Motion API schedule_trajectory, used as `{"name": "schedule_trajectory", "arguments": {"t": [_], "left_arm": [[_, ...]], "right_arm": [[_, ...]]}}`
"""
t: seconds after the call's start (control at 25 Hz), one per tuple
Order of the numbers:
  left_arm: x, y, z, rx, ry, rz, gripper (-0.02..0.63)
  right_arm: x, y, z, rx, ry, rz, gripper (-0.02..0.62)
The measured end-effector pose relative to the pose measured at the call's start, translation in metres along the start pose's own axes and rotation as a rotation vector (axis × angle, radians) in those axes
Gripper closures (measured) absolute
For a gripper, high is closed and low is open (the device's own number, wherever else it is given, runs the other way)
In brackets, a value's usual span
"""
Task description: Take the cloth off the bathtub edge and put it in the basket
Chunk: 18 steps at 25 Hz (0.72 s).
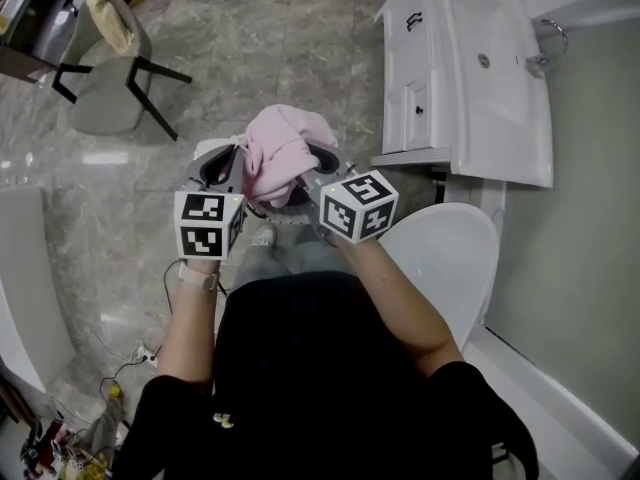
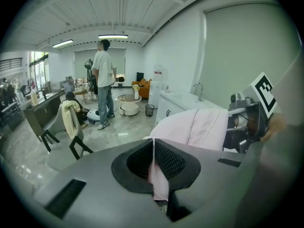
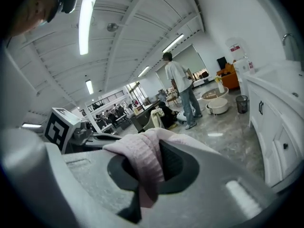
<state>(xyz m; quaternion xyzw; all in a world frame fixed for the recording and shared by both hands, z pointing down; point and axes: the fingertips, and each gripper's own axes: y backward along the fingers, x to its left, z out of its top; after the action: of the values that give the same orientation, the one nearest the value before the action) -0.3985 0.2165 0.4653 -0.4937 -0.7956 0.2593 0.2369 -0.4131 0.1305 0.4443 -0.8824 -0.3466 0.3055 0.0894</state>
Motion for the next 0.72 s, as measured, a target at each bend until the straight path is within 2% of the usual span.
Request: {"name": "schedule_trajectory", "arguments": {"t": [0.4, 0.72], "left_arm": [[-0.035, -0.095, -0.097, 0.205, 0.032, -0.111, 0.581], [-0.036, -0.163, -0.172, 0.363, 0.050, -0.155, 0.580]], "right_arm": [[-0.088, 0.001, -0.123, 0.213, -0.088, -0.129, 0.569], [-0.141, -0.022, -0.216, 0.385, -0.144, -0.186, 0.568]]}}
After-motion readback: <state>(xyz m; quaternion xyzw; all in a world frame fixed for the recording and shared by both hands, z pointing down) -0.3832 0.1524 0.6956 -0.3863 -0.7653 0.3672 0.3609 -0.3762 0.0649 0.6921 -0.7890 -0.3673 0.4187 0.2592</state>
